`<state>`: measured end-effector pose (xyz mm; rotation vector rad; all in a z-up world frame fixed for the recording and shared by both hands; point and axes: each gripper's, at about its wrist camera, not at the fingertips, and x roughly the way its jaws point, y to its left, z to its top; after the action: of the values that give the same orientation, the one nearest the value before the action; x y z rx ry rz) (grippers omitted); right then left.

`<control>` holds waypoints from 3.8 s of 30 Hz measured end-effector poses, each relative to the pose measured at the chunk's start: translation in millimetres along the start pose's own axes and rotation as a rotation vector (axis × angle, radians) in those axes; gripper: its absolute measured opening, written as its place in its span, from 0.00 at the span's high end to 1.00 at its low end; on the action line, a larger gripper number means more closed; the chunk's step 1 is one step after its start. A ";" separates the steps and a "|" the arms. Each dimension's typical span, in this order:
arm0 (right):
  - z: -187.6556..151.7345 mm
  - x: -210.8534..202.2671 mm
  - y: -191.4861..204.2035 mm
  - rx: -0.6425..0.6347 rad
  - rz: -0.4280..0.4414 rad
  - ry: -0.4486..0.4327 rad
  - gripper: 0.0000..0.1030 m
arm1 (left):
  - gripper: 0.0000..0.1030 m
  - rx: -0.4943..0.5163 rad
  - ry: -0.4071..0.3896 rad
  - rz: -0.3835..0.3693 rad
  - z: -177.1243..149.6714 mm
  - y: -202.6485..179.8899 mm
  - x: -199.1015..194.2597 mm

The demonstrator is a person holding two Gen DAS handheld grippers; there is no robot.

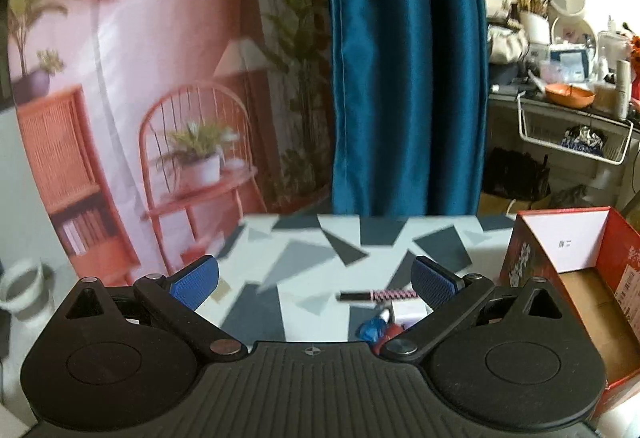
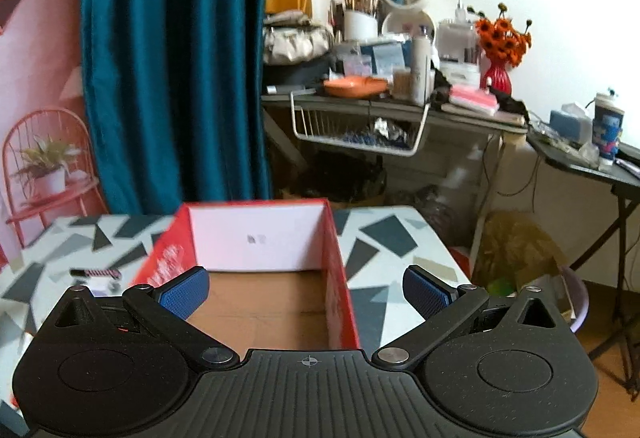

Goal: Organize rigid objects
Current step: 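Move the left tool toward the items on the table, then close the left gripper on the blue-and-white card case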

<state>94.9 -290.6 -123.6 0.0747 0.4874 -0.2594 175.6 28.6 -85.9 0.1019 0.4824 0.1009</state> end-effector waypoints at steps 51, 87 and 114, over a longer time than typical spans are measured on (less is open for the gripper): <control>-50.8 119.0 -45.7 0.087 -0.003 0.231 0.90 | 0.07 0.030 0.535 -0.276 -110.6 -78.0 120.4; -54.8 114.9 -44.7 0.020 0.036 0.195 0.92 | 0.23 0.007 0.510 -0.263 -108.0 -69.6 133.5; -57.2 117.9 -54.1 0.028 0.080 0.175 0.91 | 0.42 0.027 0.470 -0.270 -117.1 -71.9 129.7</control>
<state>155.1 -362.1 -230.2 0.1448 0.6538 -0.1821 240.3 -18.3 -257.1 0.0372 0.9615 -0.1512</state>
